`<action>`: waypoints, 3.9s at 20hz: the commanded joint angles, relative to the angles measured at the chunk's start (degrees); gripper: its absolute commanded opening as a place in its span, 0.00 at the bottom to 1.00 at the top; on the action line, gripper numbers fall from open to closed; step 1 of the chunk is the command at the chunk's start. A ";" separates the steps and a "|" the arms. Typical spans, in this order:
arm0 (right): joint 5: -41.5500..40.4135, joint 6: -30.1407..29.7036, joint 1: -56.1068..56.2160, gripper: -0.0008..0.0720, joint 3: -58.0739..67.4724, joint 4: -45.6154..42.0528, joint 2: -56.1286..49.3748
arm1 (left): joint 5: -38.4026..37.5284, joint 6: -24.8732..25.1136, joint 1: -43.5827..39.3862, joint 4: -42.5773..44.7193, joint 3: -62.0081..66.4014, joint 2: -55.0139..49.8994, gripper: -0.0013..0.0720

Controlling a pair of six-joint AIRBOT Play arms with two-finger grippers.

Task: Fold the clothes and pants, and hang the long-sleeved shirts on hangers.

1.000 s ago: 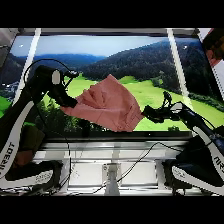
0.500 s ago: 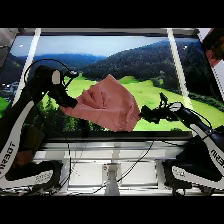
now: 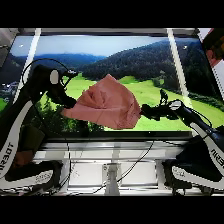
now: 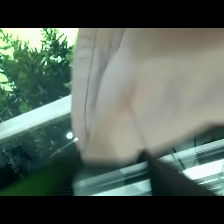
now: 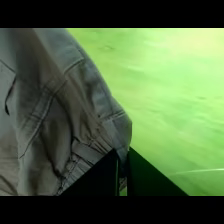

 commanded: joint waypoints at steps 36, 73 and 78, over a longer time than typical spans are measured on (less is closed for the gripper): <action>49.44 -25.59 0.02 0.04 27.89 -6.29 23.52 | 45.68 18.43 -10.99 -97.09 0.02 -19.69 0.99; 30.21 -25.40 0.00 0.04 27.93 -8.13 23.69 | 36.24 18.69 -3.10 -111.73 0.07 -23.32 0.04; 4.33 -27.89 0.04 0.04 28.28 -9.31 23.67 | 36.33 30.25 3.23 -111.65 1.53 -14.86 0.03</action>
